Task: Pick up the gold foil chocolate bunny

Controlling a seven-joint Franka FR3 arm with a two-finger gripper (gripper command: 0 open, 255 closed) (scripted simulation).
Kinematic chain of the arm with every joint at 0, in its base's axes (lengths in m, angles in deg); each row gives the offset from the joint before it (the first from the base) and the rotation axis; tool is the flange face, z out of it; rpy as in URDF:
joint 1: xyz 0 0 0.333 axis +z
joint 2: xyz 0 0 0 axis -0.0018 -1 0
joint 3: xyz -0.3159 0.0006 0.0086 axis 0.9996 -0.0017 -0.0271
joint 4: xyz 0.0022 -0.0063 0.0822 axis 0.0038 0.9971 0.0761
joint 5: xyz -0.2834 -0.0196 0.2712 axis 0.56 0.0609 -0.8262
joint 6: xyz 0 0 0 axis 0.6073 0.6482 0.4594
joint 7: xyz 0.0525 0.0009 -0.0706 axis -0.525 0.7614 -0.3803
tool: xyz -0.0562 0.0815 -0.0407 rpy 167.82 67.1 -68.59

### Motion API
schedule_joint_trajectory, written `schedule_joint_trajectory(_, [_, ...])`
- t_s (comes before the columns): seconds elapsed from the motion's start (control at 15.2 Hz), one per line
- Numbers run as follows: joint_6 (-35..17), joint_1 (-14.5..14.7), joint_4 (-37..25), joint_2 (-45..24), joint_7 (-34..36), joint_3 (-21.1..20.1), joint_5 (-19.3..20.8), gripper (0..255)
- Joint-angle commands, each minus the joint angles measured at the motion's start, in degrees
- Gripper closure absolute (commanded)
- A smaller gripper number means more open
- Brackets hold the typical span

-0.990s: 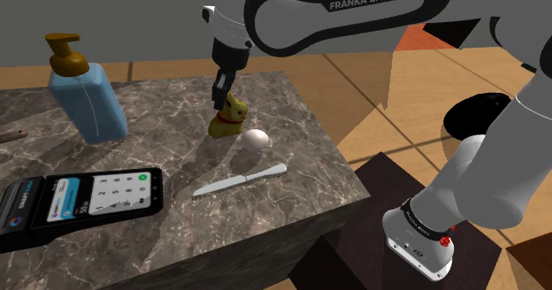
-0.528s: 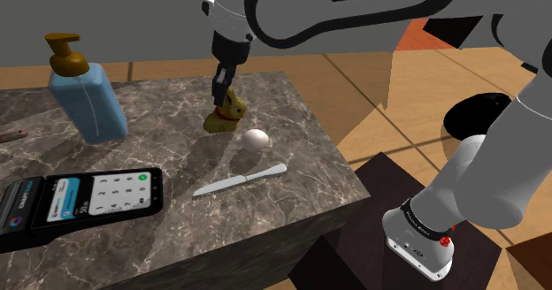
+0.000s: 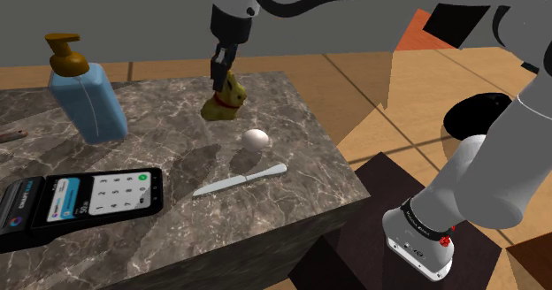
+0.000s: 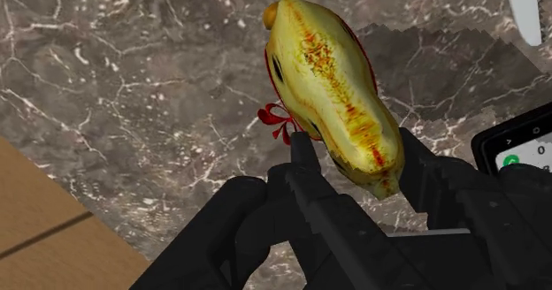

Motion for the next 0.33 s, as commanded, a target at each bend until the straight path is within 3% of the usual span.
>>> schedule_joint_trajectory(0.0, [1.55,0.10,-1.49,0.08,0.17,-0.08,0.01,255])
schedule_joint_trajectory(0.26, [3.23,0.15,-3.27,-0.02,0.22,-0.10,0.05,255])
